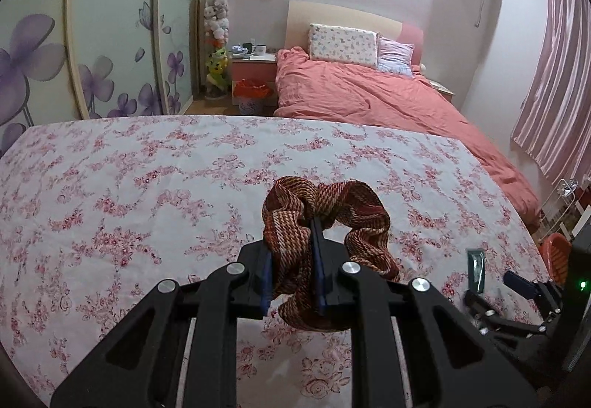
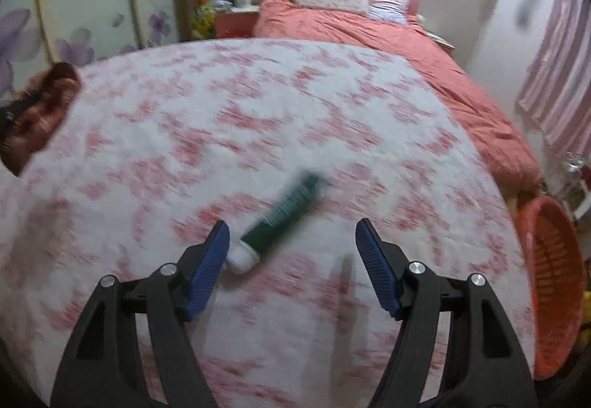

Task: Collect trash
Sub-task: 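Grasp the green Mentholatum tube with the right tool while the left tool holds the scrunchie, then carry the scrunchie and green tube with both tools over the orange basket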

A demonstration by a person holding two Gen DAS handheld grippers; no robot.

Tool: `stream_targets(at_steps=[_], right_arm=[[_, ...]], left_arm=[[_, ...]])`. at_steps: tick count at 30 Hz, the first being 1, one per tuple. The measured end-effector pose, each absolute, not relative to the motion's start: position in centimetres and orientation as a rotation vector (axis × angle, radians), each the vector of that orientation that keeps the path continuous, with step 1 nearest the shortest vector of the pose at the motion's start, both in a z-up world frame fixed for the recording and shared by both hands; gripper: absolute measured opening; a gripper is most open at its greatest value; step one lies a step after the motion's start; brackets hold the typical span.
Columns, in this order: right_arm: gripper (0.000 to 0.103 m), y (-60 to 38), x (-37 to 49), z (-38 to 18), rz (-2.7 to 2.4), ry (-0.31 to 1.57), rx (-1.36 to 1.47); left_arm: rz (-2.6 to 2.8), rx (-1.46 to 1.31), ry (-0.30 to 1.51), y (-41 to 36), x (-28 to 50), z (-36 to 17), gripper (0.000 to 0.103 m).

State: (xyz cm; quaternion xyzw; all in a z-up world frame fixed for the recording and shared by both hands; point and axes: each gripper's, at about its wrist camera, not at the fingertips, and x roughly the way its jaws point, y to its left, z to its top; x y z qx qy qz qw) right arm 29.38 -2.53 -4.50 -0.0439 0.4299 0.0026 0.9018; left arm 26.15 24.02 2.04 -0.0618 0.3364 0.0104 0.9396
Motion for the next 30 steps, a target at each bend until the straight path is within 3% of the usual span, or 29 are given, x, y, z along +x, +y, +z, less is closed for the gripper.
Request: stream_targets(at_steps=[7, 14, 21, 22, 23, 30], right_arm=[[0.061, -5.6, 29.3, -3.8, 0.058, 0.868, 0.026], [0.04, -4.1, 30.5, -4.5, 0.102, 0.895, 0.001], [0.03, -4.1, 30.6, -4.6, 0.101, 0.899, -0.014], [0.021, -4.1, 30.6, -4.6, 0.103, 0.898, -0.019], [0.019, -4.0, 30.6, -4.6, 0.105, 0.898, -0.028], [0.018, -4.8, 29.5, -3.9, 0.129, 0.866, -0.004]], left_arm=[[-0.001, -0.142, 0.701, 23.5, 26.3, 1.4, 0.017], [-0.006, -0.138, 0.708, 23.3, 26.2, 1.3, 0.017], [-0.013, -0.134, 0.714, 23.0, 26.1, 1.1, 0.017], [-0.014, -0.134, 0.717, 22.9, 26.2, 1.1, 0.017], [-0.016, -0.136, 0.721, 22.8, 26.2, 1.0, 0.017], [-0.033, -0.124, 0.718, 21.5, 25.8, 1.4, 0.017]])
